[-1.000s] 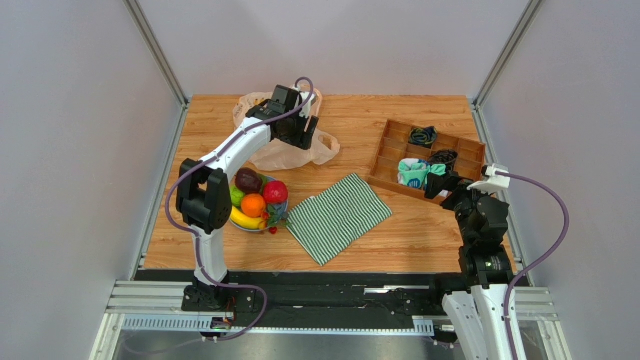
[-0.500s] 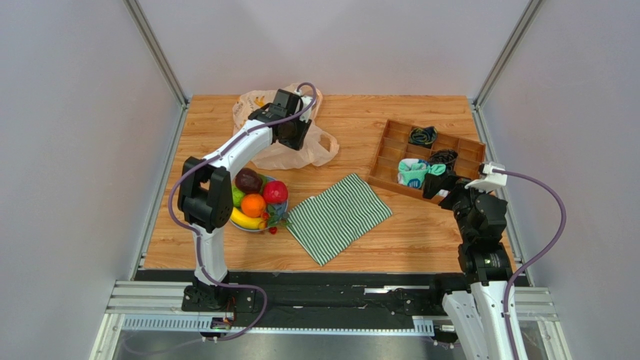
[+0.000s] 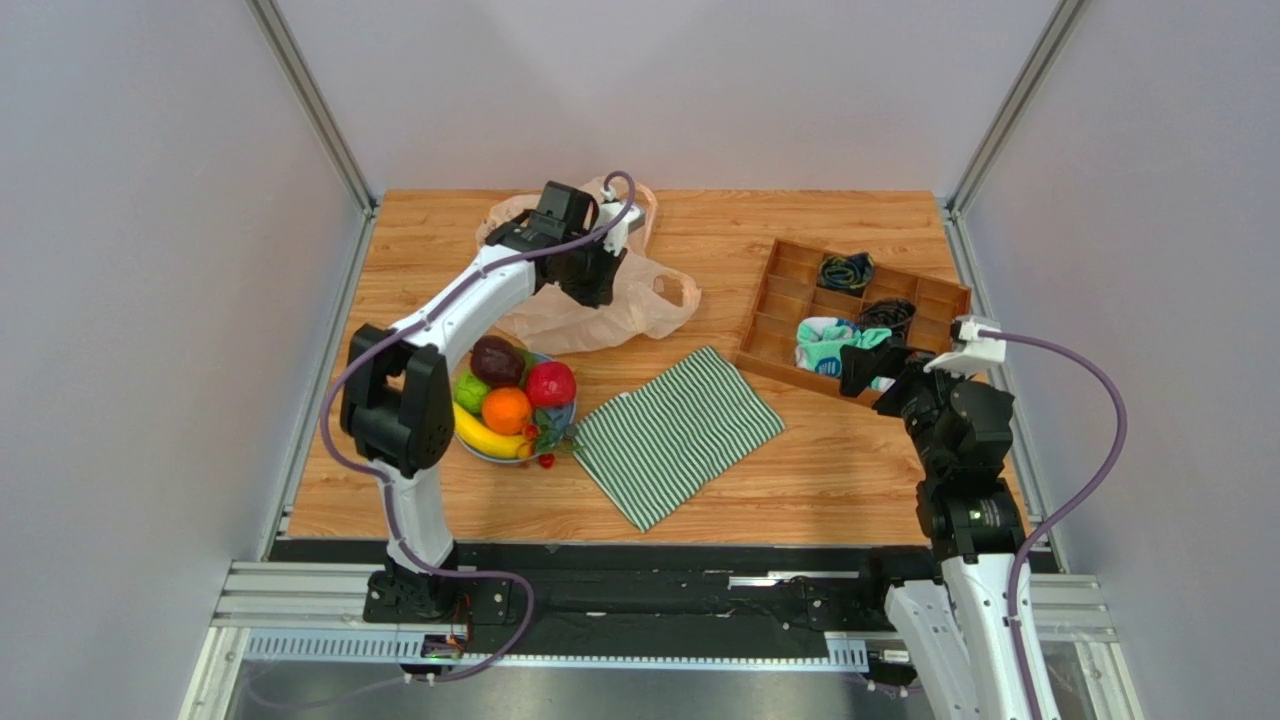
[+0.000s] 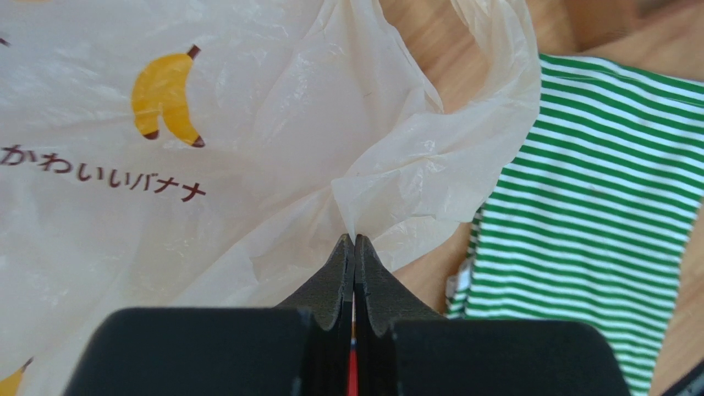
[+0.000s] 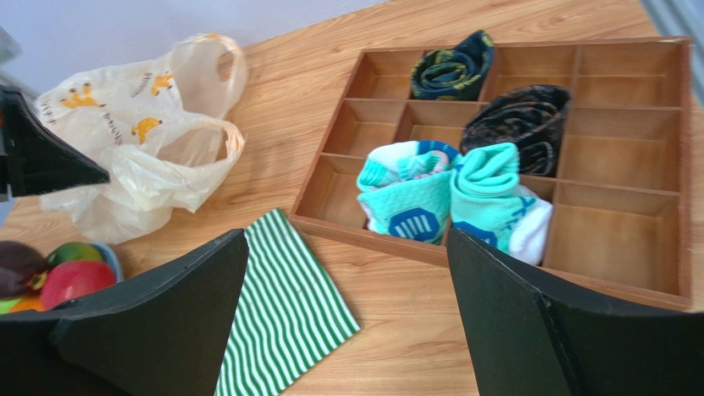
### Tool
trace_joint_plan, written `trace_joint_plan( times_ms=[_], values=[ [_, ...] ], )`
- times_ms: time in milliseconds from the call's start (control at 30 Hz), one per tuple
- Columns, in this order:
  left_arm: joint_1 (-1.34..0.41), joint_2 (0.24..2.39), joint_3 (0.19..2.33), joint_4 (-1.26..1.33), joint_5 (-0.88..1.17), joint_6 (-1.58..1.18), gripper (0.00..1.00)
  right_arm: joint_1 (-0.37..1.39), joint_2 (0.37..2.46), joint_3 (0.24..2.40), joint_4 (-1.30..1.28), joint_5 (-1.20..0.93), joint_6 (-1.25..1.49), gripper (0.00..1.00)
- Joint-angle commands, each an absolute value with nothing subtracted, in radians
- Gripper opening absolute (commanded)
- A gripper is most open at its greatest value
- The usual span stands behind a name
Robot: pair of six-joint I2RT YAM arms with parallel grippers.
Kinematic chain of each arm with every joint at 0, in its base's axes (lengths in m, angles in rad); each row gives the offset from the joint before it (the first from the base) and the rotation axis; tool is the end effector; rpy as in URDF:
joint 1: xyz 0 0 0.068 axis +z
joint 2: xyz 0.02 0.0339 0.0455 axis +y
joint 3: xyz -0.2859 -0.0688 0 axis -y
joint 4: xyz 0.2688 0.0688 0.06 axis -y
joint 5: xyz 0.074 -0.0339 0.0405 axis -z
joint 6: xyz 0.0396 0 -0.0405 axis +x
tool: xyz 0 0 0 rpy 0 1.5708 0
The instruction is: Place the fruits into the plastic bag
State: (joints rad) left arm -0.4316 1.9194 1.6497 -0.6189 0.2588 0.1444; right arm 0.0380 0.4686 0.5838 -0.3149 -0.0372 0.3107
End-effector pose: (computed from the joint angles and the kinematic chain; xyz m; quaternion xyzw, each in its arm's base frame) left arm 0.4168 -0.2031 0.2813 0.3068 0.8838 -0.1678 0.3109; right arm 0.1362 0.0067 0.3106 0.0935 0.7684 0.1240 0.6209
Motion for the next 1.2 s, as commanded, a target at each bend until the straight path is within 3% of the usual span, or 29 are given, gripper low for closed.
trace_joint_plan(
  times_ms=[0, 200, 500, 867, 1167],
  values=[
    [-0.434, 1.660, 1.618, -0.607, 0.454, 0.327, 0.00, 0.038, 0.515, 0.659, -0.232, -0.190, 0.322, 0.94],
    [-0.434, 1.462, 1.608, -0.722, 0.433, 0.452, 0.00, 0.038, 0.641, 0.741, -0.218, -0.346, 0.348, 0.92],
    [-0.434, 1.249, 1.489, -0.657, 0.514, 0.476, 0.00, 0.043, 0.834, 0.779, -0.112, -0.502, 0.512, 0.94],
    [-0.434, 1.227, 1.476, -0.640, 0.512, 0.463, 0.00, 0.241, 1.097, 0.736, -0.190, -0.399, 0.434, 0.88],
    [-0.434, 1.235, 1.474, -0.635, 0.494, 0.456, 0.00, 0.345, 1.028, 0.598, -0.183, -0.348, 0.505, 0.86]
  ],
)
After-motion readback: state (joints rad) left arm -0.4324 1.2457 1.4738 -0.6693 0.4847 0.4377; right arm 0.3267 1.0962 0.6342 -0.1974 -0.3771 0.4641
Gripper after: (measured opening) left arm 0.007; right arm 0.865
